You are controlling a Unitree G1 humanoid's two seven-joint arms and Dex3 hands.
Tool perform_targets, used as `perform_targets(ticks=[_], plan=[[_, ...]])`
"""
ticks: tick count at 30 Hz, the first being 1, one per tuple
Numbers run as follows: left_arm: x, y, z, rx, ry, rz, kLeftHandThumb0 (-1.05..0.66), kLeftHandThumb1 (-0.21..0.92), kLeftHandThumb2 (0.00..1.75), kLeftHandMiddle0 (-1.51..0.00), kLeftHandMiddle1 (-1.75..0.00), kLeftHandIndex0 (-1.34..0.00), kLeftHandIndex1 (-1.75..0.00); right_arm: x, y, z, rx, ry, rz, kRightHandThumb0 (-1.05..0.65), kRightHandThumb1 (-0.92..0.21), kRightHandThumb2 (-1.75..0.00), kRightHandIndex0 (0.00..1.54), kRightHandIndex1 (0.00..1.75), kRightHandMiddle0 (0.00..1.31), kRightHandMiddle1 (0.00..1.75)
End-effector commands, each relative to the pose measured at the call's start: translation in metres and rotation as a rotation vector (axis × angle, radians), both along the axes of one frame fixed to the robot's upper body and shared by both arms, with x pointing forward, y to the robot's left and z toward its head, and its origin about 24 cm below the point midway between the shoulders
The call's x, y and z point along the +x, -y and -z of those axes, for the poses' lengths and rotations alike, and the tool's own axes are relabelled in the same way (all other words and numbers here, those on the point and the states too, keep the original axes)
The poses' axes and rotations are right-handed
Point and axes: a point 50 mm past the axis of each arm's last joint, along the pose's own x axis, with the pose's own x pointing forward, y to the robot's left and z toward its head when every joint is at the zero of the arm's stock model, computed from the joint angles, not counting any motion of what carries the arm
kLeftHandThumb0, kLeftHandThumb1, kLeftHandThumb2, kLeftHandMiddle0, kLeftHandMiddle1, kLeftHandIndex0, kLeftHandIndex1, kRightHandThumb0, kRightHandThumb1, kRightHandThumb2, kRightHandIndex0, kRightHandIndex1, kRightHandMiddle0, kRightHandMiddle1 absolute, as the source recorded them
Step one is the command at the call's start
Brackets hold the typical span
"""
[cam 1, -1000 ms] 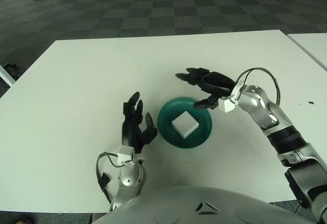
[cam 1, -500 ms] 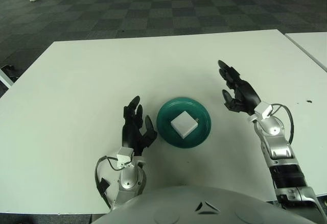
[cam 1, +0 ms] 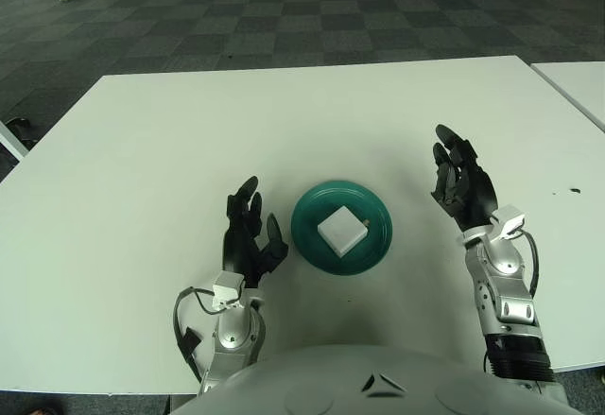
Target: Put the charger into the plate.
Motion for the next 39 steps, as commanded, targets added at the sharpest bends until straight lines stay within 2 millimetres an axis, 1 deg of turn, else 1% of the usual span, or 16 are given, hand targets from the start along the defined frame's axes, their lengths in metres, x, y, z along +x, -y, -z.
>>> perform_targets(ticks=[1,5,12,15,20,27,28,30,33,39], plan=[[0.003,-0.002,0.000,-0.009,0.016,0.003,-0.86,0.92,0.99,-0.30,0.00,0.00,-0.73,-0.004,-0.001,-0.001,0.042,0.004,0.013,-1.03,-0.92,-0.71,0.14,0.02,0.02,0.85],[0.003,-0.003,0.001,-0.008,0.015,0.012,-0.86,0.92,0.98,-0.29,0.00,0.00,-0.73,-0.012,-0.006,0.000,0.057,-0.005,0.006,-1.02,-0.92,-0.68,0.15,0.02,0.02,0.87],[0.004,-0.005,0.001,-0.002,0.014,0.025,-0.87,0.92,0.98,-0.27,0.00,0.00,-0.69,-0.018,-0.010,0.003,0.035,-0.029,0.010,-1.02,-0.92,-0.72,0.14,0.01,0.00,0.82],[0.004,-0.005,0.001,-0.008,0.013,0.034,-0.87,0.92,0.98,-0.27,0.00,0.00,-0.68,-0.022,-0.016,0.006,0.024,-0.040,0.003,-1.01,-0.92,-0.73,0.17,0.02,0.00,0.81],[0.005,-0.006,0.001,-0.016,0.011,0.047,-0.87,0.92,0.98,-0.27,0.00,0.00,-0.68,-0.029,-0.029,0.008,0.014,-0.057,-0.021,-1.00,-0.92,-0.77,0.15,0.01,0.00,0.76],[0.006,-0.005,0.002,-0.010,0.008,0.064,-0.87,0.92,0.98,-0.25,0.00,0.00,-0.67,-0.028,-0.032,0.011,-0.046,-0.070,-0.035,-1.01,-0.92,-0.81,0.11,0.00,0.00,0.58],[0.006,-0.005,0.002,-0.007,0.006,0.072,-0.87,0.92,0.98,-0.25,0.00,0.00,-0.67,-0.026,-0.033,0.014,-0.064,-0.079,-0.040,-1.01,-0.92,-0.81,0.10,0.00,0.00,0.57],[0.006,-0.005,0.002,-0.003,0.000,0.088,-0.88,0.92,0.98,-0.24,0.00,0.00,-0.63,-0.024,-0.033,0.021,-0.098,-0.098,-0.053,-1.01,-0.92,-0.83,0.09,0.00,0.00,0.47],[0.007,-0.005,0.002,0.006,-0.008,0.102,-0.88,0.92,0.98,-0.22,0.00,0.00,-0.60,-0.023,-0.033,0.029,-0.118,-0.119,-0.061,-1.01,-0.92,-0.85,0.08,0.00,0.00,0.39],[0.010,-0.005,0.004,0.013,-0.017,0.109,-0.90,0.92,0.97,-0.21,0.00,0.00,-0.56,-0.022,-0.035,0.035,-0.137,-0.120,-0.037,-0.97,-0.92,-0.88,0.10,0.01,0.00,0.32]])
